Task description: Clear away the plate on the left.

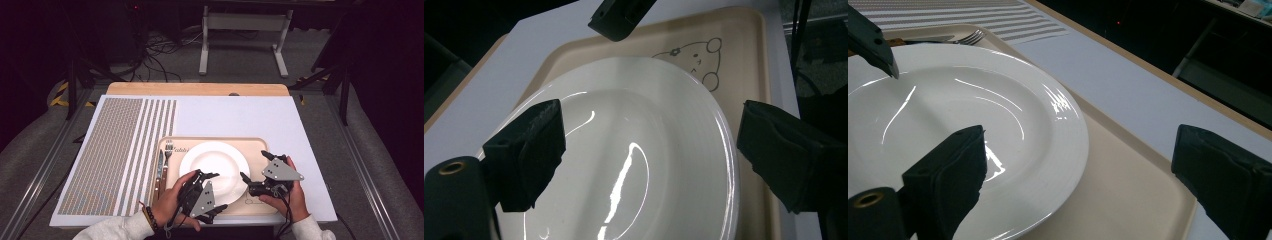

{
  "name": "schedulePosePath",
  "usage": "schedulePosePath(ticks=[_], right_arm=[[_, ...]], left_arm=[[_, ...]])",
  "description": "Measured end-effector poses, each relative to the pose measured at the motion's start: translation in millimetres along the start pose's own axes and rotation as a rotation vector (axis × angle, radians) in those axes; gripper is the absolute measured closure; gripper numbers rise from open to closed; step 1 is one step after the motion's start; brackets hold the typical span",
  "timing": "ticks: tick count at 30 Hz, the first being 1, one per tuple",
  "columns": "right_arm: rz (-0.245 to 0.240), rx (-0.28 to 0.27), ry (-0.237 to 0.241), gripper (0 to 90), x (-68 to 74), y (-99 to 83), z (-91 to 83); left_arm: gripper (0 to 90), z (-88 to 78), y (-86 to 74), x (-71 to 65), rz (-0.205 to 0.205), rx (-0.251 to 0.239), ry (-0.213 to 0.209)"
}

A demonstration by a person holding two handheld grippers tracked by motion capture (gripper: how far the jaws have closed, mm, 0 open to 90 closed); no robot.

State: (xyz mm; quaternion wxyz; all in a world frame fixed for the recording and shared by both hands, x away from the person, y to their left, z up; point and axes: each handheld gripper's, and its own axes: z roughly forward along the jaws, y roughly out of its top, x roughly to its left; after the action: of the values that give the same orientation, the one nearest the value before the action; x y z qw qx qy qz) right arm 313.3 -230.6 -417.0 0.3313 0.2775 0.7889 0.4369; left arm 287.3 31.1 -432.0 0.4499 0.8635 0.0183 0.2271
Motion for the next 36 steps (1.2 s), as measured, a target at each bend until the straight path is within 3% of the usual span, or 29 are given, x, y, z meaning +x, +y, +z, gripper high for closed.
schedulePosePath(ticks=[14, 19, 36], right_arm=[[-0.004, 0.0, 0.013, 8.4, 3.6, 1.1, 0.2], [-0.009, 0.0, 0.022, 8.4, 5.1, 1.3, 1.3], [-0.023, -0.005, 0.033, 8.3, 10.2, 3.6, 0.5]], left_arm=[[8.4, -20.5, 1.0, 22.1, -0.03, -0.065, 0.029], [8.3, -24.9, -1.5, 29.6, -0.038, -0.081, 0.018], [5.9, -47.3, -12.9, 51.3, -0.059, -0.082, 0.081]])
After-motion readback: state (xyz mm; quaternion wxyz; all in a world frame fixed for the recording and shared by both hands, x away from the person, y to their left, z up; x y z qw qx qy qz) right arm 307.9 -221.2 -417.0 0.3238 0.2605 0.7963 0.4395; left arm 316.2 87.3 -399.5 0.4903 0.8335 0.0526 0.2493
